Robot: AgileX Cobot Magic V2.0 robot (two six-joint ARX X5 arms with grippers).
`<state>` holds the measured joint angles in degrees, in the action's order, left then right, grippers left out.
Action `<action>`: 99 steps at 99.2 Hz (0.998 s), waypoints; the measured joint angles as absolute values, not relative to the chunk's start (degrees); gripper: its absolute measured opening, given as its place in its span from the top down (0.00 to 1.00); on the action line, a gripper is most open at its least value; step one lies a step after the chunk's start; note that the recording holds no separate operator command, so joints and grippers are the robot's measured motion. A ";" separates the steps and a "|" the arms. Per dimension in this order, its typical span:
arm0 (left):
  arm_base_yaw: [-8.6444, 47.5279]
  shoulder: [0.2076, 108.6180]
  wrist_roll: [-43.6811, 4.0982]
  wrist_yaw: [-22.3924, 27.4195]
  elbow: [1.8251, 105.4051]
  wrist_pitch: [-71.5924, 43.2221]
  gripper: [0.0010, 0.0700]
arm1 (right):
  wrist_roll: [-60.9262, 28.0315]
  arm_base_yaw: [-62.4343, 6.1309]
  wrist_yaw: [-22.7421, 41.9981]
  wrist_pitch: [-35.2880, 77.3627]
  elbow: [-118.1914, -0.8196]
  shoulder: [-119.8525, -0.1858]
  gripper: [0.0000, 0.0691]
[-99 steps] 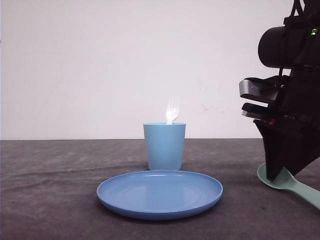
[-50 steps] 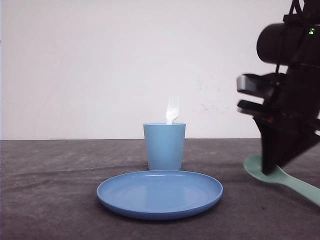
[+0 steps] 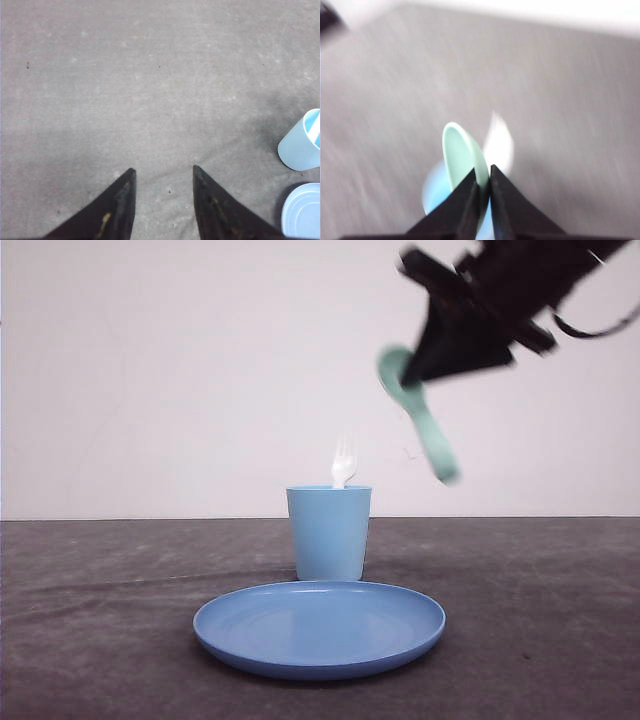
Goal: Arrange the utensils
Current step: 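Lift the spoon with the right gripper over the blue cup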
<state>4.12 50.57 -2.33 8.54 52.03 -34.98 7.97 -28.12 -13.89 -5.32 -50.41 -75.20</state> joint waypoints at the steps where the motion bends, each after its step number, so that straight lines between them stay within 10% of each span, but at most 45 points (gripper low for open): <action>1: 4.12 50.57 -2.31 8.54 52.03 -34.98 0.73 | 7.97 -28.27 -13.89 -5.96 -50.41 -75.29 0.97; 55: 4.14 50.57 -2.33 8.54 52.03 -34.98 0.73 | -3.22 -33.08 -13.50 -34.98 -50.43 -88.95 0.97; 99: 4.14 50.57 -2.31 8.56 52.03 -34.98 0.73 | -4.71 -33.06 -13.28 -36.58 -50.41 -99.90 0.97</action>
